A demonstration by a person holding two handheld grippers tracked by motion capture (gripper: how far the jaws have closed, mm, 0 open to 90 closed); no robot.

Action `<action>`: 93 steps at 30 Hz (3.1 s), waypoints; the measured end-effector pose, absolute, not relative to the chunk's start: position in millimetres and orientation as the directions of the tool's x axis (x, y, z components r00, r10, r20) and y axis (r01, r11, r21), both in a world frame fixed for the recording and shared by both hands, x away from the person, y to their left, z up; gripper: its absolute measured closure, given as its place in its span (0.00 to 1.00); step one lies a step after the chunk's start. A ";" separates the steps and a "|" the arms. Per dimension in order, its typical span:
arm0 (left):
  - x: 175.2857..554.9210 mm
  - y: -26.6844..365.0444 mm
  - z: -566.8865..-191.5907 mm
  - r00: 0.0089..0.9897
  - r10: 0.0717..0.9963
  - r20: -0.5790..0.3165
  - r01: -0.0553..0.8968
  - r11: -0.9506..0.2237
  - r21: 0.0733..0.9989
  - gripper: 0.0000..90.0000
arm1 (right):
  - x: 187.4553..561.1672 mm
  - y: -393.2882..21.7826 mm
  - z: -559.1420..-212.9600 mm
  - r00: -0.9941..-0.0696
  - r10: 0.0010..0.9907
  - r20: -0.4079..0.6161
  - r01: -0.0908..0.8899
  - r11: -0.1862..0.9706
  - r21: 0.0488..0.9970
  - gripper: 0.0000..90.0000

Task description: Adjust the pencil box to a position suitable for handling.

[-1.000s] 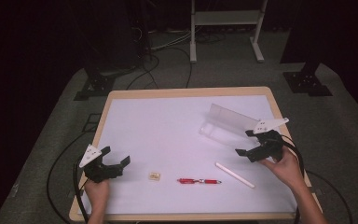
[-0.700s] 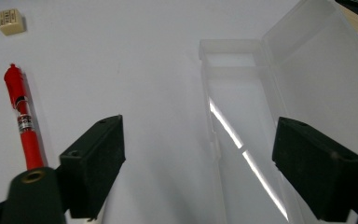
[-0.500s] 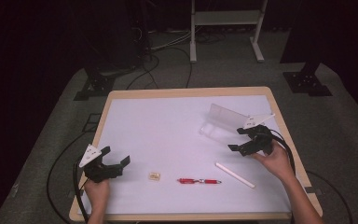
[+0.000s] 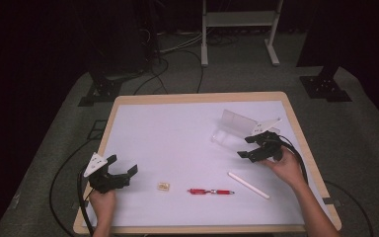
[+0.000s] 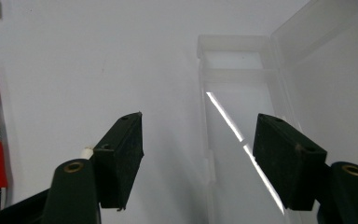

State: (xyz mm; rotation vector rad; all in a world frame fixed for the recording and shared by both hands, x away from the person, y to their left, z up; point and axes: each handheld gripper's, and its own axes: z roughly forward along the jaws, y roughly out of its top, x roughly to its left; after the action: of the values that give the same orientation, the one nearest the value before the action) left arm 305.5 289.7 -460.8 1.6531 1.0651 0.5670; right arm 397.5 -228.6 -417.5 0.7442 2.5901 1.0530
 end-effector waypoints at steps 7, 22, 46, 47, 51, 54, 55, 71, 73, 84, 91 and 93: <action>305.5 289.8 -460.8 0.493 0.859 -0.136 0.366 -0.063 0.928 0.00 | 405.1 -224.8 -422.9 -0.840 0.543 -0.019 0.382 0.615 0.690 0.42; 305.8 289.8 -461.1 0.494 0.858 -0.139 0.364 -0.059 0.929 0.00 | 417.9 -221.3 -439.3 -0.837 0.547 -0.016 0.406 0.639 0.653 0.60; 305.9 290.1 -461.1 0.493 0.858 -0.141 0.366 -0.058 0.929 0.00 | 421.9 -217.1 -449.9 -0.850 0.525 -0.047 0.397 0.696 0.598 0.80; 305.9 290.2 -461.1 0.494 0.858 -0.141 0.366 -0.058 0.929 0.00 | 421.7 -215.8 -451.0 -0.850 0.524 -0.050 0.397 0.701 0.592 0.82; 305.8 290.2 -461.1 0.493 0.858 -0.142 0.367 -0.057 0.929 0.00 | 421.8 -215.1 -452.5 -0.856 0.513 -0.059 0.387 0.713 0.585 0.86; 305.9 290.3 -461.1 0.494 0.858 -0.142 0.366 -0.057 0.929 0.00 | 422.3 -214.3 -454.3 -0.862 0.502 -0.070 0.375 0.726 0.576 0.88; 305.8 290.4 -461.1 0.494 0.858 -0.143 0.366 -0.055 0.929 0.00 | 422.4 -213.7 -455.1 -0.866 0.494 -0.079 0.368 0.735 0.569 0.89; 306.0 290.9 -461.1 0.494 0.857 -0.147 0.368 -0.053 0.928 0.00 | 421.3 -210.4 -455.2 -0.877 0.465 -0.118 0.329 0.762 0.558 0.94; 306.0 290.9 -461.1 0.494 0.857 -0.147 0.367 -0.052 0.929 0.00 | 420.0 -208.9 -454.5 -0.878 0.460 -0.134 0.320 0.771 0.550 0.95; 306.0 291.1 -461.1 0.494 0.857 -0.148 0.368 -0.052 0.928 0.00 | 415.8 -205.2 -452.1 -0.880 0.447 -0.159 0.303 0.788 0.536 0.96; 306.0 291.0 -461.1 0.492 0.857 -0.151 0.370 -0.050 0.928 0.00 | 414.5 -209.5 -447.0 -0.880 0.445 -0.163 0.295 0.784 0.547 0.96; 306.0 290.9 -461.1 0.493 0.857 -0.151 0.370 -0.050 0.928 0.00 | 413.6 -210.0 -444.5 -0.880 0.444 -0.166 0.290 0.782 0.552 0.96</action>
State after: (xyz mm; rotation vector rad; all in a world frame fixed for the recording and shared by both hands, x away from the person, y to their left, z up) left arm 306.0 290.9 -461.1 1.6423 1.0698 0.5551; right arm 413.6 -210.0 -444.5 0.5667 2.6868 0.7641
